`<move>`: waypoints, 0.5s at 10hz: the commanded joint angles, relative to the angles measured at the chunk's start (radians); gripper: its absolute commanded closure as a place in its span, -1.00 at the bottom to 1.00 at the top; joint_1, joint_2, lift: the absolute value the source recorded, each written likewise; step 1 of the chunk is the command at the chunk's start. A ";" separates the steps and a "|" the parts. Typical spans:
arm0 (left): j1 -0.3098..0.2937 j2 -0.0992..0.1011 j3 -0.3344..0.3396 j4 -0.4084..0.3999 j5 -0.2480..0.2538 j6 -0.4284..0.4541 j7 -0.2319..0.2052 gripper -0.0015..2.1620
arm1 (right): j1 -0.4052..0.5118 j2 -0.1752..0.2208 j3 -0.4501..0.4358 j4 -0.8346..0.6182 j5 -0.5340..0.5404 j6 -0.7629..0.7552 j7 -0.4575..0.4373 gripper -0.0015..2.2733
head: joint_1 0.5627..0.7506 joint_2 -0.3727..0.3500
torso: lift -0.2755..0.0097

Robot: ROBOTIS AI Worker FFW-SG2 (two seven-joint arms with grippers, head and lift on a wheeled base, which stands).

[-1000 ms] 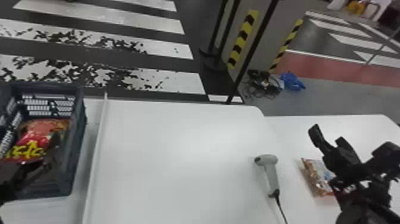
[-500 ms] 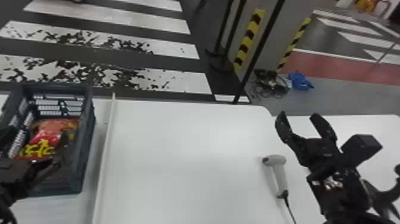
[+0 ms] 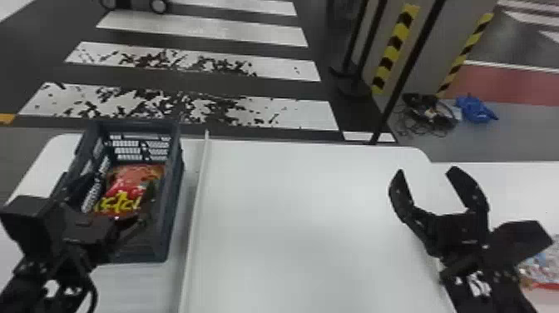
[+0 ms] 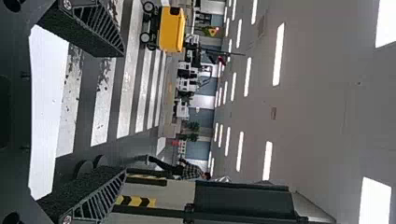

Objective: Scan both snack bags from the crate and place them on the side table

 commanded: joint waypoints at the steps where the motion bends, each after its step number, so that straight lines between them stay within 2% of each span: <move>1: 0.002 0.001 -0.001 -0.005 0.000 0.004 -0.001 -0.96 | 0.018 0.001 0.047 0.051 0.001 -0.055 -0.030 -0.94 | 0.41 -0.40 | 0.24; 3: -0.002 0.004 0.002 -0.022 0.002 0.028 -0.020 -0.96 | 0.036 0.001 0.081 0.099 -0.005 -0.101 -0.053 -0.94 | 0.41 -0.35 | 0.24; 5: -0.026 0.007 0.019 -0.064 0.007 0.105 -0.024 -0.93 | 0.050 0.001 0.087 0.107 -0.013 -0.101 -0.055 -0.94 | 0.41 -0.32 | 0.24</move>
